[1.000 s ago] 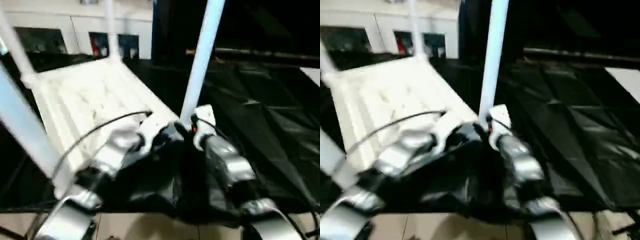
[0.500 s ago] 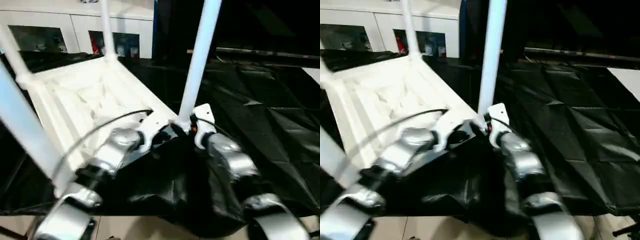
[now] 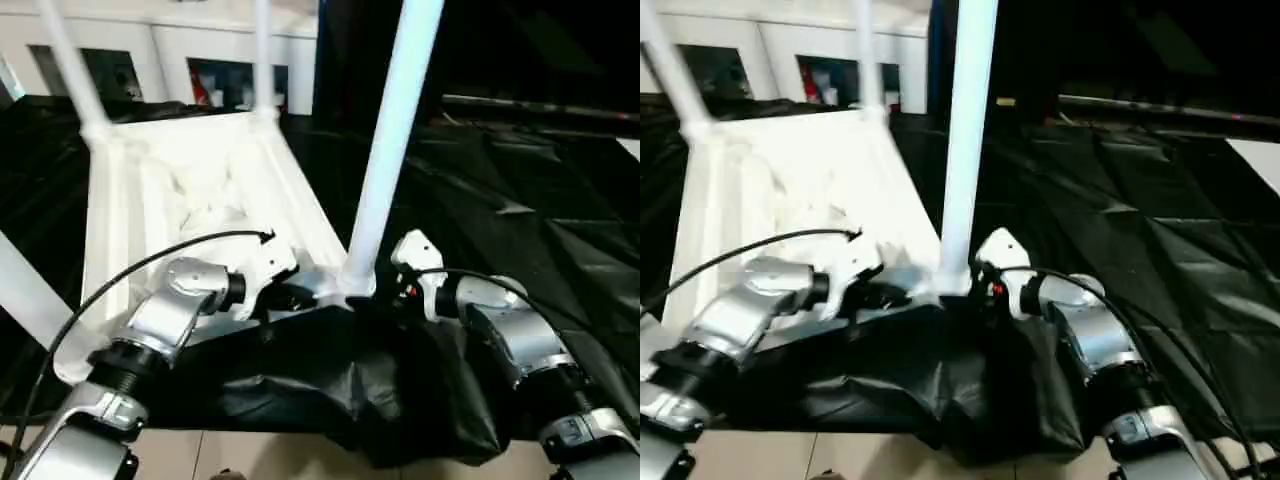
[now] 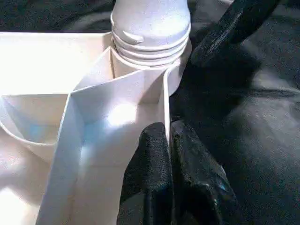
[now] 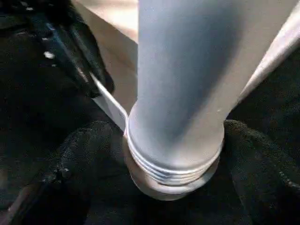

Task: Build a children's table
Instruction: Rotate leg to tighten

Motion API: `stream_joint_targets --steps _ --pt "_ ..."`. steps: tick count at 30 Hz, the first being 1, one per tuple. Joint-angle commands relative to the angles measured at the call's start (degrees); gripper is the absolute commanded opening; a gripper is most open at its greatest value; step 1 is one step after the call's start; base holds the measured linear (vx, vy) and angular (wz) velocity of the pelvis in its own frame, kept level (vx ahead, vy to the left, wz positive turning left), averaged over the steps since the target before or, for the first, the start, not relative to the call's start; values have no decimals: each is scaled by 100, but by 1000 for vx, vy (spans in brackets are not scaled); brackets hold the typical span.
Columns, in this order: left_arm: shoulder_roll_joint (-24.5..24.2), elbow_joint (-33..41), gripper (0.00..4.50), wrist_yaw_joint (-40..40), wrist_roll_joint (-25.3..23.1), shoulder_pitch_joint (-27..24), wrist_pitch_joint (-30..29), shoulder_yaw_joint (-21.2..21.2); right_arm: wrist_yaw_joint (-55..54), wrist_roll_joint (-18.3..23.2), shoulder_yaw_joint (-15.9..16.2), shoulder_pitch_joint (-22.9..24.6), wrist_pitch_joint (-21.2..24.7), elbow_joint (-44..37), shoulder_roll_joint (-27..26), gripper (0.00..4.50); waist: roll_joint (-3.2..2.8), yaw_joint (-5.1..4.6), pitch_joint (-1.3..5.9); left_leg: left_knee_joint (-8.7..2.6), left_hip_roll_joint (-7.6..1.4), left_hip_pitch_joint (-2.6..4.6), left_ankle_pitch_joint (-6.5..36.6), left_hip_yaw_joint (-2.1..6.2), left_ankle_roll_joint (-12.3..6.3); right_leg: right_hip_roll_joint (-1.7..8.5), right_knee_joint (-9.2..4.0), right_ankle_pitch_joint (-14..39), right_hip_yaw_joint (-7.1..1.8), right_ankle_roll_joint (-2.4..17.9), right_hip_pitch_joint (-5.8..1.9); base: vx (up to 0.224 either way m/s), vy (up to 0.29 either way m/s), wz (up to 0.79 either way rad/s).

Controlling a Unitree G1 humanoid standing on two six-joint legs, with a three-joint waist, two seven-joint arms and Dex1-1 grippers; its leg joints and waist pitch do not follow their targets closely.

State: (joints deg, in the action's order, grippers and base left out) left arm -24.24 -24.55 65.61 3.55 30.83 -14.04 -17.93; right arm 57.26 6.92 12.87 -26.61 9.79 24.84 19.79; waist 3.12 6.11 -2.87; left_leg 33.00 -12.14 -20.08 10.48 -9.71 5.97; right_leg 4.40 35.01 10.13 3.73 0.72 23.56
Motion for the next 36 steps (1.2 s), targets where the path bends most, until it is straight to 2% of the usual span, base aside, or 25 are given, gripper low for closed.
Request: stream_joint_targets --steps 1,6,8,12,13,16,17,23,25,26,28,29,31,32,33,34,35,36 --pt "104 223 0 163 221 -1 68 -64 193 106 90 34 87 -163 16 395 -5 3 359 -363 -99 -2 901 -31 -262 325 -334 797 -250 1185 -328 0 0 0" --pt "65 257 0 229 229 -42 72 -53 272 93 71 36 130 -174 6 395 4 36 358 -358 -95 2 861 -37 -237 333 -330 787 -251 1206 -333 0 0 0" --pt "59 268 0 253 229 -53 65 -44 248 66 54 0 126 -93 -30 372 19 38 354 -358 -93 -4 864 -38 -229 336 -329 823 -252 1194 -335 0 0 0" --pt "64 297 0 288 232 -73 45 -32 174 52 22 -52 94 24 -77 352 25 39 357 -356 -90 -2 833 -39 -219 337 -332 855 -254 1161 -333 0 0 0" --pt "64 334 0 311 236 -95 26 -28 110 54 1 -69 70 63 -101 328 23 39 358 -357 -94 -1 826 -37 -214 340 -328 853 -253 1162 -333 0 0 0" --pt "77 372 0 322 229 -126 7 -20 23 98 -67 -92 67 115 -169 308 19 37 359 -356 -93 2 819 -39 -208 332 -323 828 -252 1167 -331 0 0 0" --pt "86 367 0 313 221 -130 8 -24 15 132 -95 -90 87 122 -200 289 35 34 358 -355 -90 -6 804 -39 -215 330 -322 808 -251 1165 -337 0 0 0" --pt "176 328 0 171 166 -135 5 -15 -63 288 -204 -9 212 96 -396 276 36 32 352 -356 -89 -3 858 -39 -204 338 -334 963 -255 1126 -333 0 0 0" --pt "249 241 0 1 88 -107 -15 -17 -218 289 -234 29 220 135 -509 275 37 29 349 -360 -91 -6 836 -38 -181 339 -336 989 -256 1106 -328 0 0 0" --pt "422 42 0 -435 -111 -30 -48 -18 -649 191 -284 68 199 290 -736 275 45 19 348 -359 -88 -14 848 -40 -162 338 -342 1032 -256 1089 -327 0 0 0" --pt "658 -210 0 -1000 -285 92 -86 36 -1090 87 -336 80 167 435 -955 274 52 8 310 -384 -82 -6 1079 -39 -76 345 -418 1589 -250 937 -306 0 0 0" --pt "810 -360 0 -1323 -372 174 -122 56 -1418 15 -387 57 152 541 -1110 274 44 14 306 -388 -81 21 1207 -31 -4 362 -459 1976 -255 813 -288 0 0 0" --pt "990 -513 0 -1659 -450 261 -180 73 -1840 -55 -461 9 141 678 -1299 274 50 17 323 -391 -81 18 1207 -15 36 373 -456 2053 -253 756 -301 0 0 0" --pt "1458 -782 0 -2333 -569 439 -364 73 -3072 -206 -684 -191 154 1078 -1786 274 43 2 303 -400 -79 30 1249 -26 58 365 -483 2150 -267 704 -254 0 0 0" --pt "1509 -800 0 -2383 -583 454 -379 60 -3211 -215 -712 -224 167 1128 -1840 274 -3 -6 300 -403 -72 51 1307 -23 103 362 -494 2232 -268 707 -232 0 0 0" --pt "1753 -870 0 -2583 -655 515 -433 -29 -3775 -232 -832 -406 208 1369 -2092 274 30 -32 308 -421 -64 23 1339 5 178 365 -495 2391 -248 635 -278 0 0 0" --pt "1828 -886 0 -2630 -681 531 -442 -68 -3900 -225 -862 -469 211 1444 -2166 274 27 -43 327 -416 -55 28 1345 14 189 368 -500 2433 -242 562 -280 0 0 0" --pt "1866 -891 0 -2646 -698 536 -444 -91 -3916 -212 -871 -504 200 1479 -2200 274 31 -53 337 -402 -59 28 1342 7 138 363 -492 2240 -250 570 -273 0 0 0"
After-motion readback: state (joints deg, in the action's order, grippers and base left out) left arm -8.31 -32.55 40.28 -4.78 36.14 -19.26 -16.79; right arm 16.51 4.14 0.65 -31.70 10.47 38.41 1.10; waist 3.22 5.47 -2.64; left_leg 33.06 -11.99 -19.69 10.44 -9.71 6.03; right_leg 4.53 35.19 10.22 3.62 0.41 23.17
